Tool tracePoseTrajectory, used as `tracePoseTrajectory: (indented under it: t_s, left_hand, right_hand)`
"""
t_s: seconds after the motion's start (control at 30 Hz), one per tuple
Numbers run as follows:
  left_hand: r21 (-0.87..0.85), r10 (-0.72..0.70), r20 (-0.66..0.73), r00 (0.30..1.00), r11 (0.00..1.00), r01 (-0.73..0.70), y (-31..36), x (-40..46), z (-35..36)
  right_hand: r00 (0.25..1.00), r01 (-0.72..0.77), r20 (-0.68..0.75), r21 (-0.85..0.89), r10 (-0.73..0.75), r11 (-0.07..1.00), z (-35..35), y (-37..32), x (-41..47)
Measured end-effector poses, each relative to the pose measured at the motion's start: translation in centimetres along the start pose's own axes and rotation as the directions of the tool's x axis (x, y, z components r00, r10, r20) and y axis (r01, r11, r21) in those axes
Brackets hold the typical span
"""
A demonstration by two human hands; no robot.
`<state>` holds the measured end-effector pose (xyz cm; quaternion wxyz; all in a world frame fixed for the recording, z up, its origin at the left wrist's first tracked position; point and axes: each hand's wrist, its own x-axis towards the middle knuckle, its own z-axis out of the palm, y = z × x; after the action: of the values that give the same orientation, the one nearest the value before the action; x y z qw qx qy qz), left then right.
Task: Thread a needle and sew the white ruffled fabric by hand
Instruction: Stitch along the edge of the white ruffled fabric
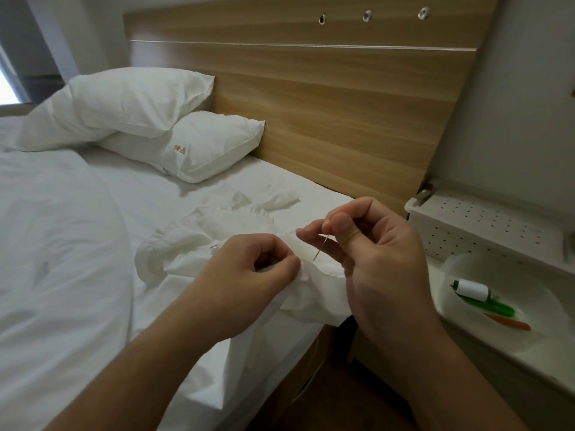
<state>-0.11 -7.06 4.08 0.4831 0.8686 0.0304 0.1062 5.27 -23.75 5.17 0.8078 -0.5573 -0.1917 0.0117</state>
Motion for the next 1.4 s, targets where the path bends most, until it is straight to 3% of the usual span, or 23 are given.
tracePoseTrajectory:
  t_s: [0.2, 0.33, 0.47, 0.57, 0.67, 0.73, 0.9, 1.03, 1.13, 1.23, 1.3, 1.4]
  left_hand:
    - [0.021, -0.015, -0.053, 0.998, 1.000, 0.016, 0.1, 0.0, 0.0]
    - [0.017, -0.051, -0.085, 0.995, 0.998, 0.053, 0.1, 0.0, 0.1]
    - [0.038, -0.040, -0.112, 0.993, 0.998, 0.044, 0.0, 0.1, 0.2]
    - [0.048, -0.028, -0.107, 0.994, 0.998, 0.033, -0.1, 0.1, 0.2]
    - [0.046, -0.014, -0.107, 0.994, 0.999, 0.019, 0.0, 0.0, 0.3]
    - [0.025, 0.016, -0.098, 0.995, 1.000, -0.014, -0.1, 0.1, 0.2]
    - [-0.085, 0.134, 0.033, 0.990, 0.988, -0.130, 0.0, -0.2, 0.1]
    - [-0.013, 0.162, 0.005, 0.987, 0.987, -0.162, -0.1, 0.1, 0.1]
    - [-0.012, 0.135, 0.000, 0.991, 0.991, -0.135, -0.3, 0.1, 0.1]
    - [-0.013, 0.121, -0.012, 0.993, 0.993, -0.121, -0.6, 0.1, 0.0]
    - [0.000, 0.119, -0.012, 0.993, 0.993, -0.119, -0.7, 0.2, 0.0]
    - [0.034, 0.130, -0.014, 0.991, 0.991, -0.130, -0.6, 0.2, 0.0]
  right_hand:
    - [0.999, -0.040, -0.015, 0.025, 0.040, 0.999, -0.4, -1.3, 0.4]
    - [0.999, -0.043, 0.021, -0.225, 0.049, 0.973, -1.2, -1.6, 0.7]
    - [0.978, 0.109, 0.207, -0.648, 0.036, 0.754, -2.4, -0.7, 0.8]
    - [0.942, 0.239, 0.327, -0.811, 0.077, 0.534, -2.9, 0.1, 0.7]
    - [0.945, 0.298, 0.328, -0.878, 0.018, 0.375, -2.9, 0.6, 0.6]
    - [0.953, 0.286, 0.303, -0.878, -0.016, 0.384, -2.9, 0.9, 0.8]
    - [0.975, 0.216, 0.206, -0.780, -0.086, 0.587, -2.8, 0.4, 0.8]
    - [0.984, 0.164, 0.072, -0.712, -0.161, 0.683, -2.6, 0.3, 0.9]
    - [0.972, 0.107, -0.073, -0.706, -0.222, 0.700, -3.2, 0.4, 1.3]
    - [0.959, -0.009, -0.192, -0.757, -0.209, 0.653, -4.2, 0.6, 1.9]
    - [0.972, -0.040, -0.177, -0.768, -0.152, 0.639, -4.4, 0.6, 1.9]
    - [0.994, 0.073, -0.004, -0.720, -0.110, 0.690, -4.1, -0.4, 1.5]
